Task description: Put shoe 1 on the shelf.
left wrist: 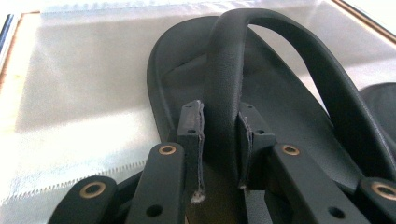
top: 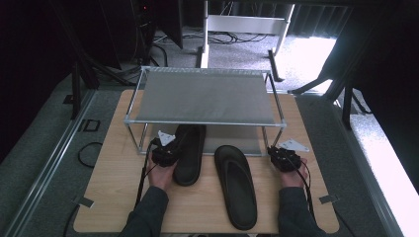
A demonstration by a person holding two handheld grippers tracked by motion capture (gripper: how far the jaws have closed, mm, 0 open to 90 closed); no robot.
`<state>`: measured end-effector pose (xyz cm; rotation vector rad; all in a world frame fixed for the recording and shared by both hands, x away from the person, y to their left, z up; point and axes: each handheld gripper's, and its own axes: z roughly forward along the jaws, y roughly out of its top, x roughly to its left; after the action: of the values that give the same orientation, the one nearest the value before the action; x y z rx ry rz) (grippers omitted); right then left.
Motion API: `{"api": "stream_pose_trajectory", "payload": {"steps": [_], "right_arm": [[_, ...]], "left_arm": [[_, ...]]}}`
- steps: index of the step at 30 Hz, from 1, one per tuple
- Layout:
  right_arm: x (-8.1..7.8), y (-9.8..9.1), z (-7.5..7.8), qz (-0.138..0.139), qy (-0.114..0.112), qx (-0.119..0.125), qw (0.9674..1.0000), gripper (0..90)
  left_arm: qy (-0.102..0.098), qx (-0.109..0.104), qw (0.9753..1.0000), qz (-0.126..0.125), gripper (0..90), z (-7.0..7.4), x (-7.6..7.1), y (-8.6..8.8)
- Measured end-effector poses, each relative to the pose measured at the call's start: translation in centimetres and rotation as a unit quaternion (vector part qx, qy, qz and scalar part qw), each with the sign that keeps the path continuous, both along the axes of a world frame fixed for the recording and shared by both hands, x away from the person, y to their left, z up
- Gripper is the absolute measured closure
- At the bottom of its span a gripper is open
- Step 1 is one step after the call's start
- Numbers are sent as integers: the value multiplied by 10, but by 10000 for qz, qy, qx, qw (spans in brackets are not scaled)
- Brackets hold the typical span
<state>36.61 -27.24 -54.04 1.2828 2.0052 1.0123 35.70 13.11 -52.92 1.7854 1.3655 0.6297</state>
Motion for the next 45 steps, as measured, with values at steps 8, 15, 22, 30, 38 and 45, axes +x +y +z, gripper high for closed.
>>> {"api": "stream_pose_trajectory", "payload": {"steps": [8, 15, 22, 30, 38, 45], "right_arm": [[0, 0, 0, 0, 3, -5, 10000, 788], [0, 0, 0, -4, 4, -6, 10000, 788], [0, 0, 0, -8, 10, 2, 10000, 787], [0, 0, 0, -5, 12, 6, 10000, 789], [0, 1, 0, -21, 8, -15, 10000, 788], [0, 1, 0, -22, 11, -15, 10000, 788]], "left_arm": [[-52, 68, 9997, 213, 749, -5, 12, -7], [-85, 51, 9997, 220, 748, -6, 22, -13], [-96, 177, 9997, 143, 743, -8, 35, -22], [-138, 118, 9998, 11, 470, -7, 22, -19], [-182, -54, 9993, -323, 388, 1, -12, -15], [-194, -111, 9982, -563, 359, 11, -37, -13]]}}
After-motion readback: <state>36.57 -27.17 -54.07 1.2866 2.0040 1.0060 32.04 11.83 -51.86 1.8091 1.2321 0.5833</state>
